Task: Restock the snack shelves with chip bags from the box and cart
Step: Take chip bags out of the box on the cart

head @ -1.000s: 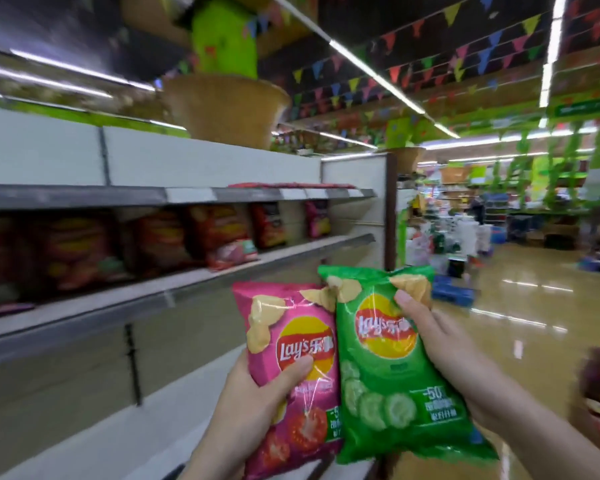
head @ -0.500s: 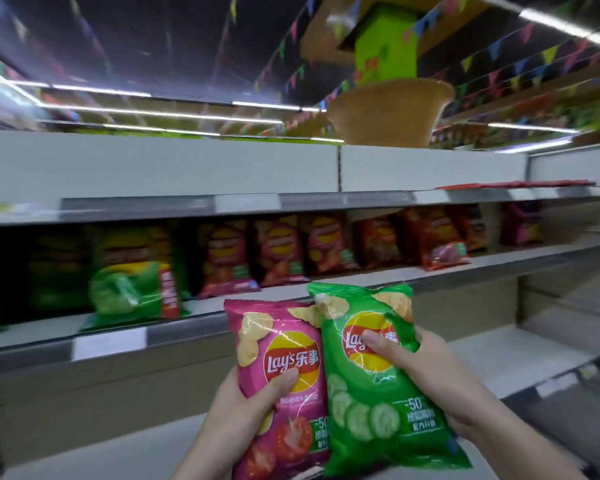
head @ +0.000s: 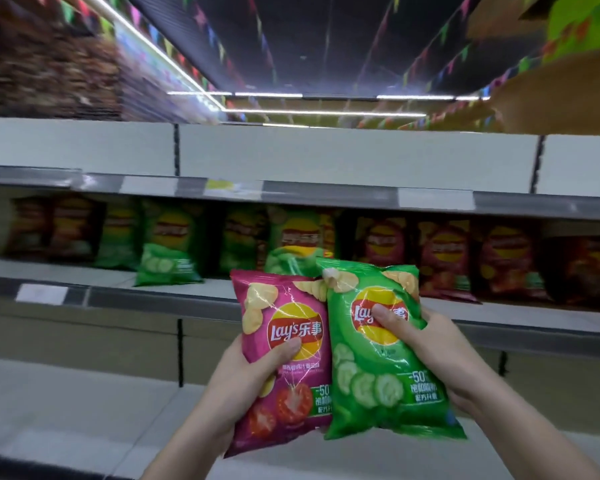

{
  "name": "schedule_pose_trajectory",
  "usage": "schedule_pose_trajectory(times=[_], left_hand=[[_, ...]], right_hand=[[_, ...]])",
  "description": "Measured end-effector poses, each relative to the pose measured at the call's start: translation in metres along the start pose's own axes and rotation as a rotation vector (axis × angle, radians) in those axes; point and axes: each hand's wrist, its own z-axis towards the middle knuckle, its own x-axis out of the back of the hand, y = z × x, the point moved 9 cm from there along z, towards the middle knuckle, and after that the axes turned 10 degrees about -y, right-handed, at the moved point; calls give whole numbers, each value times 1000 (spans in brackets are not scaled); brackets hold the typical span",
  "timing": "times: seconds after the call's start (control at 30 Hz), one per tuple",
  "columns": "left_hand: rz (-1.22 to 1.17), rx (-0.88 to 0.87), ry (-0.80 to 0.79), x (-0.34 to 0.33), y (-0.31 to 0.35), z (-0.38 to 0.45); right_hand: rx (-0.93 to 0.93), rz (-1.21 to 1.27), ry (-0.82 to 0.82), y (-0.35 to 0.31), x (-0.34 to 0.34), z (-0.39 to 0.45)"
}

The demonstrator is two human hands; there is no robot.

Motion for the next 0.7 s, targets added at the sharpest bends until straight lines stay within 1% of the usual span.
schedule_pose_trajectory(times=[0.13, 0.33, 0.43, 0.6, 0.7], left_hand=[[30, -6, 109, 42, 10, 3], [112, -47, 299, 136, 42, 0], [119, -59, 363, 185, 55, 2], [96, -16, 373, 258, 64, 11], [126, 17, 329, 292, 76, 21]], right_hand=[[27, -14, -75, -3, -31, 40], [153, -179, -58, -30, -79, 107], [151, -244, -70, -37, -116, 143], [134, -311, -5, -44, -166, 206], [100, -403, 100, -53, -177, 242]])
